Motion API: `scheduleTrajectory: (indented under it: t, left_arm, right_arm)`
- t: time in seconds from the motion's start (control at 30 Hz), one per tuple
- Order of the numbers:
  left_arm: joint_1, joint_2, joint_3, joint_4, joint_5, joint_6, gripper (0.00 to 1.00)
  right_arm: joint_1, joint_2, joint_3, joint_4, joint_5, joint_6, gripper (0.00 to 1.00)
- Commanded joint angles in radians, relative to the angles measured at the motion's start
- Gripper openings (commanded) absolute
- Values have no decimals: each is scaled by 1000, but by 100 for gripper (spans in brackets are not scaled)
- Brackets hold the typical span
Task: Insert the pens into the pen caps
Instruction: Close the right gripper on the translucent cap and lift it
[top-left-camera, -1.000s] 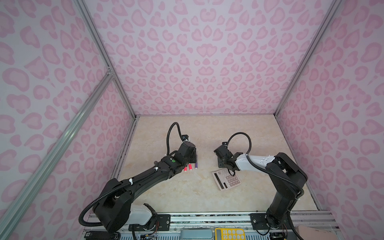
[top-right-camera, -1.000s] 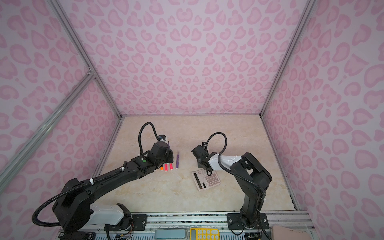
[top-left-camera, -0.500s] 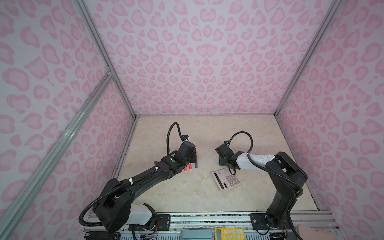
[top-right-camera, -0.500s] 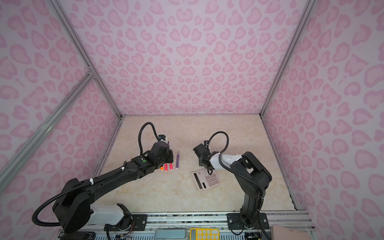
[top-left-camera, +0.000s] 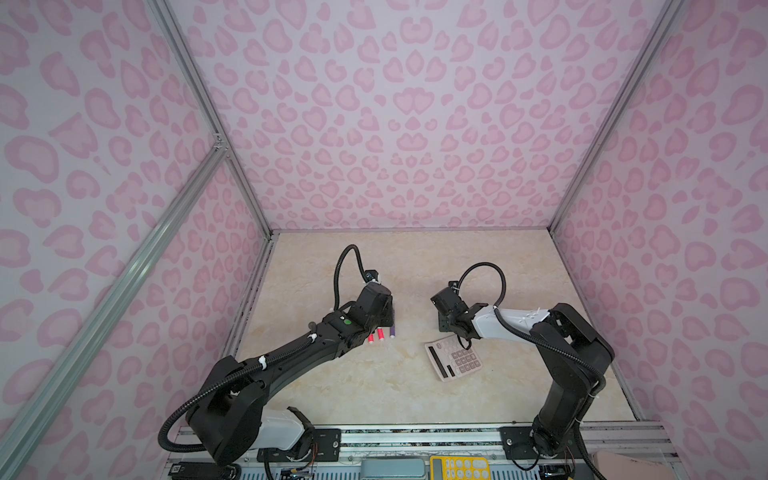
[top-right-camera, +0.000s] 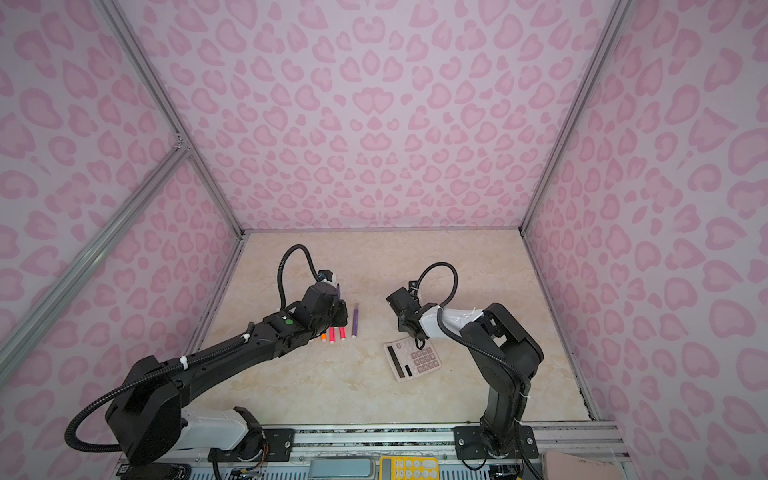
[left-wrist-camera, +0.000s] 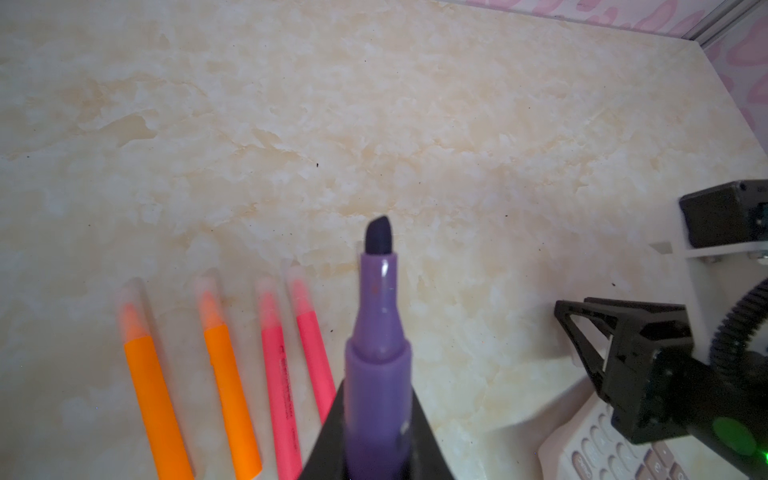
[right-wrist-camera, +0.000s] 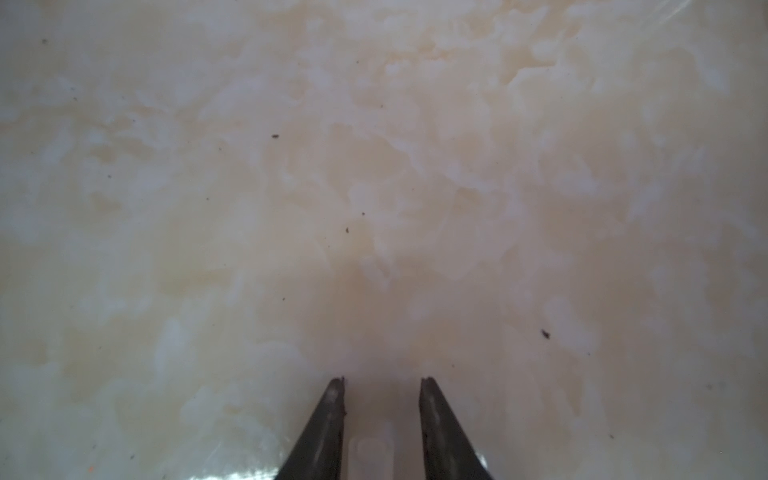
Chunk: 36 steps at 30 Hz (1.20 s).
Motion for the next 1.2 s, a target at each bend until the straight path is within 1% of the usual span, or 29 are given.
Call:
scheduleTrajectory:
  t: [0.0,0.23,0.3,0.4,0.43,0.57,0.67,0.7,1.17]
  left_arm:
    - [0,-6,7,16,-2,5,3]
    - [1,-11,7,13,-2,3,3]
    - [0,-14,6,13,-2,3,3]
    - [0,-20,4,13,-6,4,3]
    - [0,-20,3,13,-5,4,3]
    - [-2,-23,4,14,-2,5,3]
    - [-1,-27,2,14,-4,5,3]
    - [-2,-28,2,14,-4,5,3]
    - [-1,-34,1,12,-6,6,3]
  right_arm:
    - [8,1,-9,-96,-6,5,33]
    - [21,24,-3,-97,-4,11,32]
    - [21,30,-3,-97,-3,13,30]
    - [21,32,-5,-96,-8,15,24]
    - [21,29,-6,-97,-9,16,23]
    - [24,13,-12,-102,-8,20,24]
    - [27,1,-14,-110,2,24,29]
    - [28,1,-13,-114,4,26,30]
    - [36,-16,-18,-113,-11,16,28]
